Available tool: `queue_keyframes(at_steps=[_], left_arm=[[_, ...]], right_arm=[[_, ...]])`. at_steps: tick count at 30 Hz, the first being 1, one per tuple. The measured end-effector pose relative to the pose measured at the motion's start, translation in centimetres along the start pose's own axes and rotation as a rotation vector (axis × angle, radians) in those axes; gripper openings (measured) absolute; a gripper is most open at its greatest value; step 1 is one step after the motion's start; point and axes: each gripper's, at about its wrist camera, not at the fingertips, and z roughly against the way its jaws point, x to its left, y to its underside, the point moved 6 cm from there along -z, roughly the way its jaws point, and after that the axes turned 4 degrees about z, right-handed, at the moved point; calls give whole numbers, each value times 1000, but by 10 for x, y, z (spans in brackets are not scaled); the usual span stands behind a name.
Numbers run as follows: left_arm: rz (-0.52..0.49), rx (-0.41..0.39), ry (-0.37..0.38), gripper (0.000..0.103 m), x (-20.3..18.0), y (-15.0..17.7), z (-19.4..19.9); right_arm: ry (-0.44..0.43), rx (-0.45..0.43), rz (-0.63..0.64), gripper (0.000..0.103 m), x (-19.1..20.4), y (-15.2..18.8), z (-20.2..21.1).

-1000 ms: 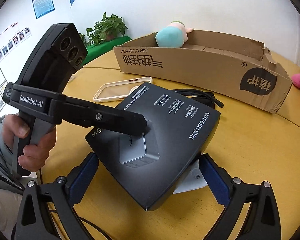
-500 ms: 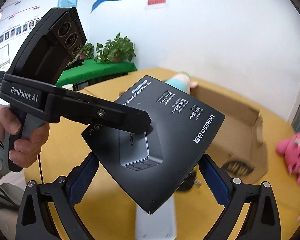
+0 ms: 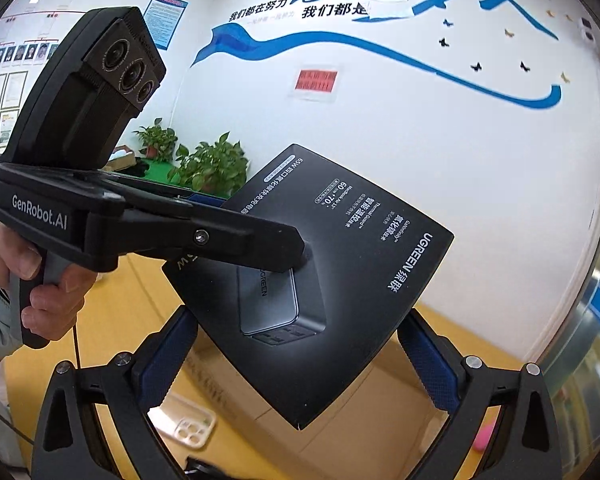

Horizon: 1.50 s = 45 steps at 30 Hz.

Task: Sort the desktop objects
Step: 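Lift the charger box with both grippers and carry it over the box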

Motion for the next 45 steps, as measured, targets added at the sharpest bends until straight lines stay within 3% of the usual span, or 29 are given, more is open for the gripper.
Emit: queue_keyframes(at_steps=[9,13,17,23,28,37,45], left_arm=[[-28,-71,17,64,14,-85,-38],[-35,-81,14,64,25,-104,-63],[10,-40,-2,64,50,-102,-100],[87,57,-28,64,90,-69,-163],[190,172,-55,64,130,-18,-217],[337,429,-142,64,191,91,-286],[446,609,-210,64,221,152,-312]], right_arm=[[22,-63,-1,102,-66,-65,-26],[15,-66,-8,102,-100,-77,-51],[-16,-40,-32,102,-123,-69,-82],[-81,27,-106,102,-151,-25,-147],[-133,118,-185,102,-161,31,-201],[-281,374,-357,102,-137,155,-288],[-346,556,-401,101,-107,219,-319]])
